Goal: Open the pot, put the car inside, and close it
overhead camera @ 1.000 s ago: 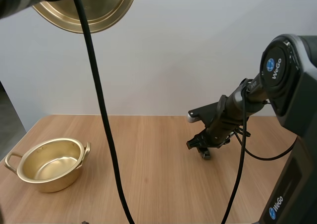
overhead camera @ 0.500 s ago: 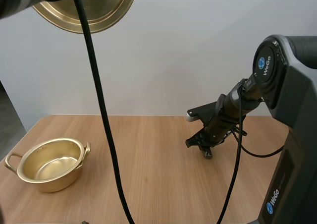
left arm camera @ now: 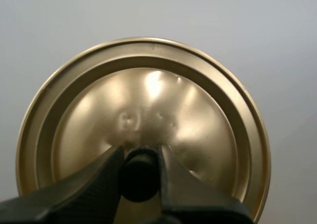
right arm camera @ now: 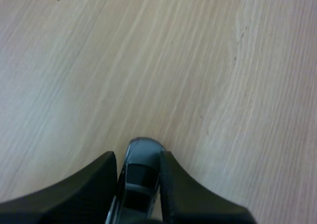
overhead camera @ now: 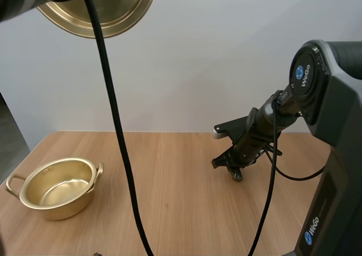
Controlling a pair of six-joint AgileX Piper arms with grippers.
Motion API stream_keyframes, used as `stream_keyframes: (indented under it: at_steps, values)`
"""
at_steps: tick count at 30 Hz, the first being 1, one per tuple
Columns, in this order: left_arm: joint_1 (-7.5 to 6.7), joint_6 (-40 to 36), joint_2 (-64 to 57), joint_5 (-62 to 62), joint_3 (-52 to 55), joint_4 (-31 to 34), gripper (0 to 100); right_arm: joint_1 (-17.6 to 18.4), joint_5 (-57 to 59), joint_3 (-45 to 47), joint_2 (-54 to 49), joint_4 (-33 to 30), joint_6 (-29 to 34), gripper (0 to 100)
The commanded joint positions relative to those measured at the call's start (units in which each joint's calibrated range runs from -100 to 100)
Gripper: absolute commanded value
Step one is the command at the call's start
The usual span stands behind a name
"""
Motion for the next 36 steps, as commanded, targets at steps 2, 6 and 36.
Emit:
stream_keyframes:
  at_steps: [2,6,36]
  values:
    - [-0.03,0.0,0.01,0.02,-0.05,0.04,0,-0.01,-1.11,-0.16,-3.59,0.55,-0.09,0]
    - [-0.03,0.0,0.01,0.02,-0.05,0.04,0,0.87,-1.32,-0.16,-8.51,0.55,-0.18,0]
    - [-0.03,-6.49,-2.0,-23.42,-1.06,1.87,0,31.94,-0.02,-18.33,-11.98,5.3,-1.53,0]
